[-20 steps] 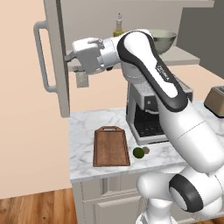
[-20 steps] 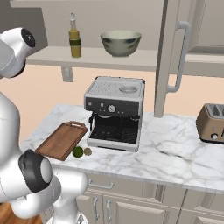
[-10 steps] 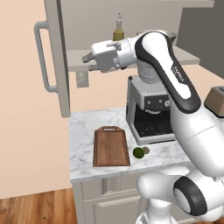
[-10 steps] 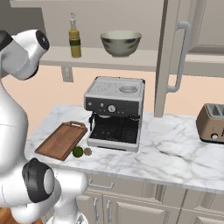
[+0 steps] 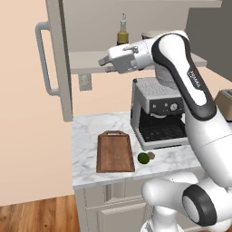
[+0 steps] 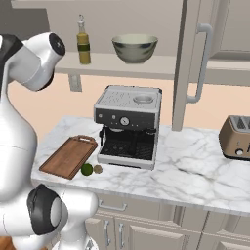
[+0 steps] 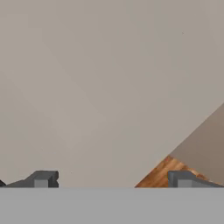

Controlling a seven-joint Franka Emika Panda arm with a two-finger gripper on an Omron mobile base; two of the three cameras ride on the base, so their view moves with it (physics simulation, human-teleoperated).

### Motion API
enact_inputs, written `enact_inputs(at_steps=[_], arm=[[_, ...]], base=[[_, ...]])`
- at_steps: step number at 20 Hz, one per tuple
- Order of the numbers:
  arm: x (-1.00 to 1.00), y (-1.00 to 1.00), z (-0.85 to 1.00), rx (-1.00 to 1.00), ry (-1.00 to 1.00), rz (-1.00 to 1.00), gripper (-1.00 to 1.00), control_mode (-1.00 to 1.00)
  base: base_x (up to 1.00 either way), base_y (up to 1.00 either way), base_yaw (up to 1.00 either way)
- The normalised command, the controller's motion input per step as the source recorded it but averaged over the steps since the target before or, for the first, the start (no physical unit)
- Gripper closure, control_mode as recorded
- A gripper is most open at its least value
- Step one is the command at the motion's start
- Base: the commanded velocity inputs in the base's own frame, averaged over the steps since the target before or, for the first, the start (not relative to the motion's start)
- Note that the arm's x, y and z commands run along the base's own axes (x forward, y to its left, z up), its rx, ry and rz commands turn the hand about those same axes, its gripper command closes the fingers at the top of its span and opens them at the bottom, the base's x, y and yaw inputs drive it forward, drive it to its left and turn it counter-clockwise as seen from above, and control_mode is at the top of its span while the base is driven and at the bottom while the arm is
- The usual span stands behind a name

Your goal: Open the cabinet. Place the bowl and condiment on the counter. Then place the lime and garlic on the cutting board.

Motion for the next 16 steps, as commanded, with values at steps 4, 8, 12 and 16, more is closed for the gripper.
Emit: enact_inputs(at_steps=[4, 8, 12, 16], arm=[[0.03, -0.4, 0.0, -0.08, 0.0, -0.1, -1.0, -1.0], [0.08, -0.33, -0.02, -0.09, 0.0, -0.19, -1.0, -1.0], [0.15, -0.26, -0.04, -0.08, 0.0, -0.24, -1.0, -1.0], [0.2, -0.18, -0.08, -0.08, 0.0, -0.26, -1.0, -1.0]], base=[[0.0, 0.0, 0.0], [0.0, 0.0, 0.0], [0.0, 0.0, 0.0], [0.0, 0.0, 0.0]])
